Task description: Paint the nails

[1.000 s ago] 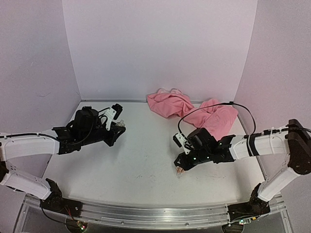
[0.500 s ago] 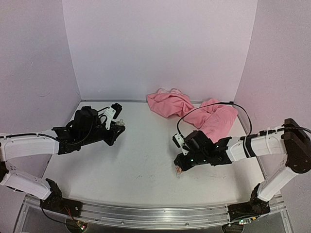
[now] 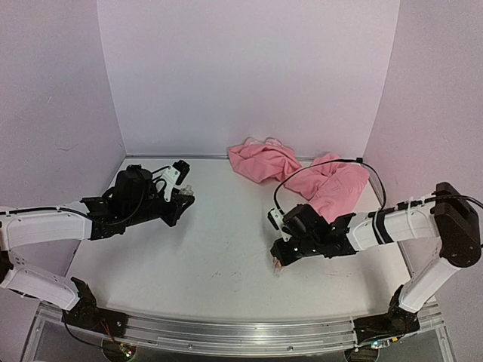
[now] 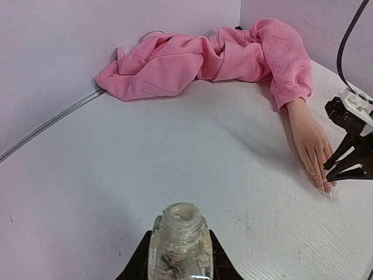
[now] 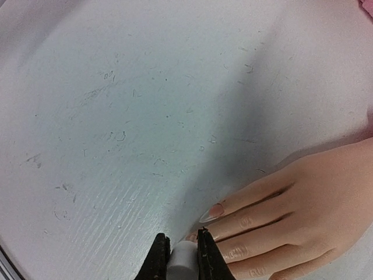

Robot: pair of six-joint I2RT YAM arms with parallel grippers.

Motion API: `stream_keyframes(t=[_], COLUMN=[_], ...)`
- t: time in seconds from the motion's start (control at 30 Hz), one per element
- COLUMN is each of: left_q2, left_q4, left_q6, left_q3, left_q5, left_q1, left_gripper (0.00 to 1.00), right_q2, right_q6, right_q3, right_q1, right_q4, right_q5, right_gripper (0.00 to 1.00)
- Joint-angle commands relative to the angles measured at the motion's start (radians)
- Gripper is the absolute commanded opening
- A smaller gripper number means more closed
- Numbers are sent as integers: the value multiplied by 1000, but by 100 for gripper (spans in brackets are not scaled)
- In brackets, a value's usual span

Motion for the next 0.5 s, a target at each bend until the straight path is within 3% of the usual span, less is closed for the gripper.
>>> stream_keyframes(t=[0.0, 0.47], left_q2=[-28, -20], left_q4=[67, 67], left_q6=[20, 14], left_q3=[17, 20], left_q5=[-6, 2], left_q1=[4, 4], left_gripper=[0, 0], right_q2=[10, 1], right_q6=[9, 23], right_q3=[35, 21], right_q1=[7, 8], right_q4=[-4, -15], right_q5=[25, 43], right_gripper=[0, 0])
